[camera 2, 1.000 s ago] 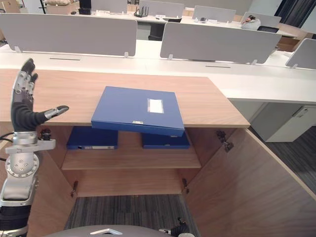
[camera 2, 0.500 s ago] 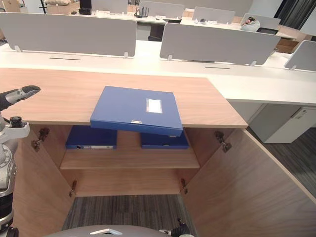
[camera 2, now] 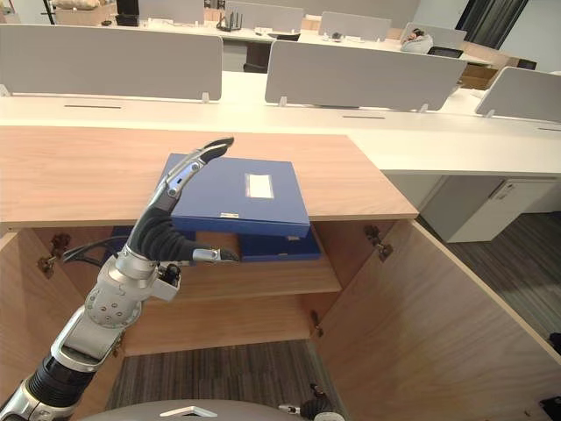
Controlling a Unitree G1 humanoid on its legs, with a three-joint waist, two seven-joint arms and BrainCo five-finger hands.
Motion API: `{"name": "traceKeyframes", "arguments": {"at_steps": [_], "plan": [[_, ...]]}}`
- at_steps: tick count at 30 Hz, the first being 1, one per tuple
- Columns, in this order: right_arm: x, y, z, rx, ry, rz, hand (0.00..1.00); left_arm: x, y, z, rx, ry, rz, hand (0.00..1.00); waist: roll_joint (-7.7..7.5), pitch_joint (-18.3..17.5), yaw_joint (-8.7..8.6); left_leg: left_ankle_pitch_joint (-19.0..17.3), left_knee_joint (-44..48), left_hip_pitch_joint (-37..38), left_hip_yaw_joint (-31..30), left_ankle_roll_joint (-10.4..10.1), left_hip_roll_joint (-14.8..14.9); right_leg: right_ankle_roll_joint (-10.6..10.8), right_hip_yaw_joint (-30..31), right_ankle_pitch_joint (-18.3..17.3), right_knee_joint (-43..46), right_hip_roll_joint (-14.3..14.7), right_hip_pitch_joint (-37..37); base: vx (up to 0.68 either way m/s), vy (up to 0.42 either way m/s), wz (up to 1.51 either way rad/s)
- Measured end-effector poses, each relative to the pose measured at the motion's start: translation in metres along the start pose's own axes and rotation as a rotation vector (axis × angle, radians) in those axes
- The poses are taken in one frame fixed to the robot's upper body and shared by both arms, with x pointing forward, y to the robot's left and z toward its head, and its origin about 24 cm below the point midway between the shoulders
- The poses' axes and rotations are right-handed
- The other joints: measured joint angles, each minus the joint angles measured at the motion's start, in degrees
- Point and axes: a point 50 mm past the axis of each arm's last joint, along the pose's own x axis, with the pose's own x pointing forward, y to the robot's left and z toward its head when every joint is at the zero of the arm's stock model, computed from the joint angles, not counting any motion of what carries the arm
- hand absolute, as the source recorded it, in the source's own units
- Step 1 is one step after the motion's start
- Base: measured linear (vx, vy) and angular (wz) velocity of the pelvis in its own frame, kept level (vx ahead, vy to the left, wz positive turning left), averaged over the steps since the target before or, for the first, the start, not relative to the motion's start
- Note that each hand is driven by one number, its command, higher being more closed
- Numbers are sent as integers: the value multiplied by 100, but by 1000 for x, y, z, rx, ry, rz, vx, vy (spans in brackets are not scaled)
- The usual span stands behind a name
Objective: Walk over to the cabinet, pick up the folder, carry it to the office cabinet, place the folder inside the office cabinet, then close the office cabinet door
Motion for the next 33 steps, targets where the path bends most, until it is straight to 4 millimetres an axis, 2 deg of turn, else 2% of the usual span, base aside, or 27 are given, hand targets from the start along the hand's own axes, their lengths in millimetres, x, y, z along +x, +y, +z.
{"name": "traceKeyframes", "arguments": {"at_steps": [4,10,19,23,29,33], "plan": [[0,0,0,-7,-2,-2,0,-1,-5,-10,64,29,-44,0,2,1,-2,-7,0,-2,0,-10,11,2,-2,3,-30,10,16,0,0,0],[0,0,1,-11,-5,-10,0,2,-15,-12,139,0,-123,0,1,1,-23,-15,0,-37,5,-20,8,25,-5,25,-55,11,13,0,0,0],[2,0,7,-21,-22,-7,0,-7,-32,-29,380,13,-215,0,14,24,-137,-14,0,-43,-11,-19,-3,-4,-30,30,-86,14,28,0,0,0],[2,0,8,-30,-29,-7,0,-18,-32,-47,469,79,-287,0,39,39,-151,-16,-1,-25,-10,-17,-6,-27,-47,40,-168,13,56,-8,0,0],[2,0,8,-29,-30,-6,0,-23,-31,-55,551,97,-297,0,39,41,-169,-33,0,-34,-18,-13,-14,-57,-91,61,-246,8,92,3,0,1],[2,0,8,-29,-29,-7,0,-31,-31,-69,630,160,-317,0,42,56,-193,-62,0,3,-66,-18,-22,-67,-156,71,-356,6,216,21,-2,5]]}}
